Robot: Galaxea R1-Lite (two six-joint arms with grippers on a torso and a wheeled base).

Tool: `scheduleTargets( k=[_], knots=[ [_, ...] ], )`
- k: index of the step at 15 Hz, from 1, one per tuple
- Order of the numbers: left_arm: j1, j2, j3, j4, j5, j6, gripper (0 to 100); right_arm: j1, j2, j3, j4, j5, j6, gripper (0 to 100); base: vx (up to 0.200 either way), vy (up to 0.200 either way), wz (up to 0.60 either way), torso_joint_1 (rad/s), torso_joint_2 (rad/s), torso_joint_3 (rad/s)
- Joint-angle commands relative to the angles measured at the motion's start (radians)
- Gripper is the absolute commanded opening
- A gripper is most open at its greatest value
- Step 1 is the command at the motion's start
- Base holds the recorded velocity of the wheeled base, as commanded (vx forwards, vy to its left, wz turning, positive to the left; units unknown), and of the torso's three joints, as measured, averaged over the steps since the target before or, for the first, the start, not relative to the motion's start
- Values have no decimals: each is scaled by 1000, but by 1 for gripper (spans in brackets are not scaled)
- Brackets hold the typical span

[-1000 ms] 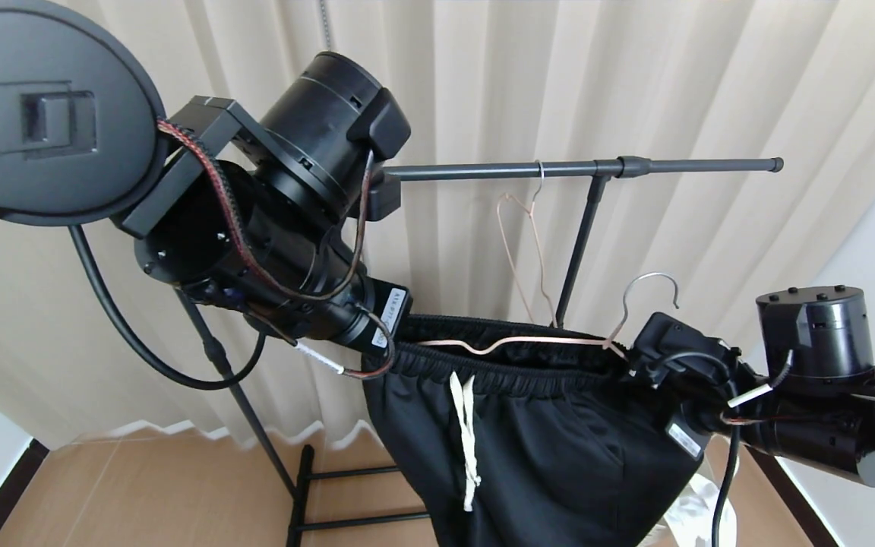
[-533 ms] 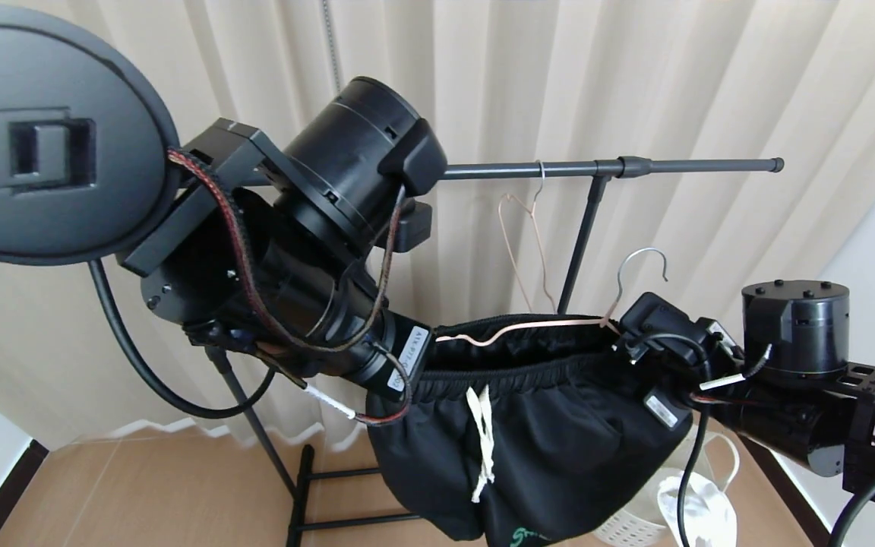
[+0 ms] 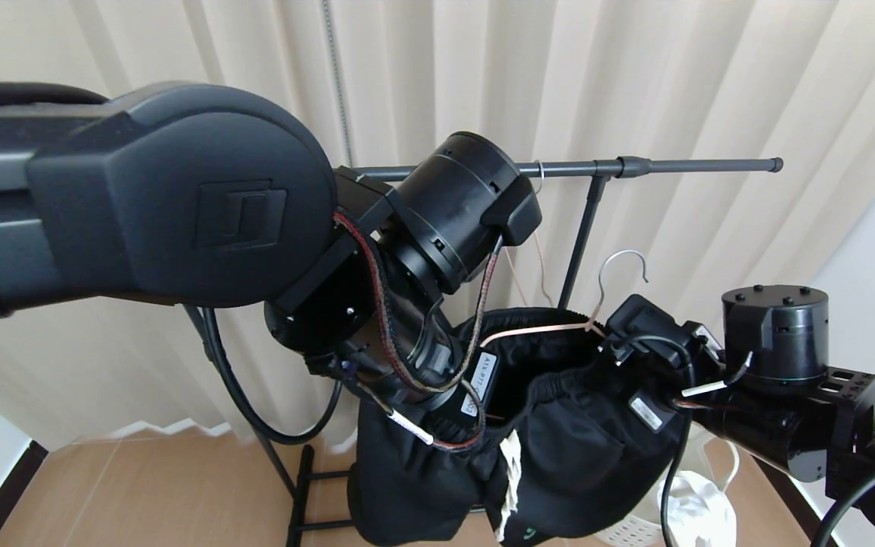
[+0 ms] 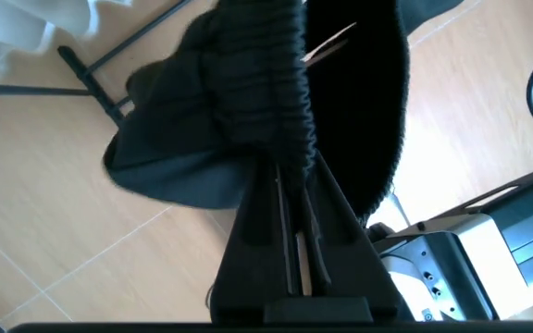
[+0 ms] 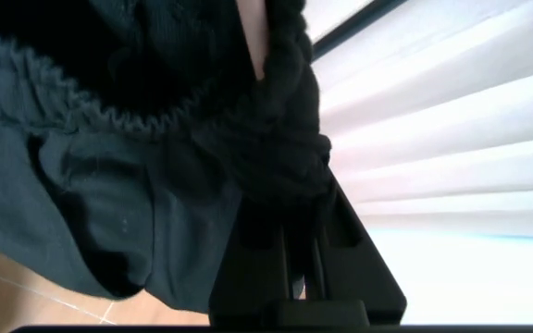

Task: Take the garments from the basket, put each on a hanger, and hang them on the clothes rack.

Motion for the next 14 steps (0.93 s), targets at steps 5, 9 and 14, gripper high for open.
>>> scheduleTargets(
  k=[5,9,14],
  knots=[
    [2,13,-4,-18,-28,-12,0,44,5,-9,-68,0,63,0,0,0,0,0,0,0],
    [16,27,4,-46,-43,-38,0,55,52,-1,-212,-2,68,0,0,0,0,0,0,0],
    [54,47,10,-99,-43,-57,0,87,57,8,-280,-5,68,0,0,0,0,0,0,0]
  ],
)
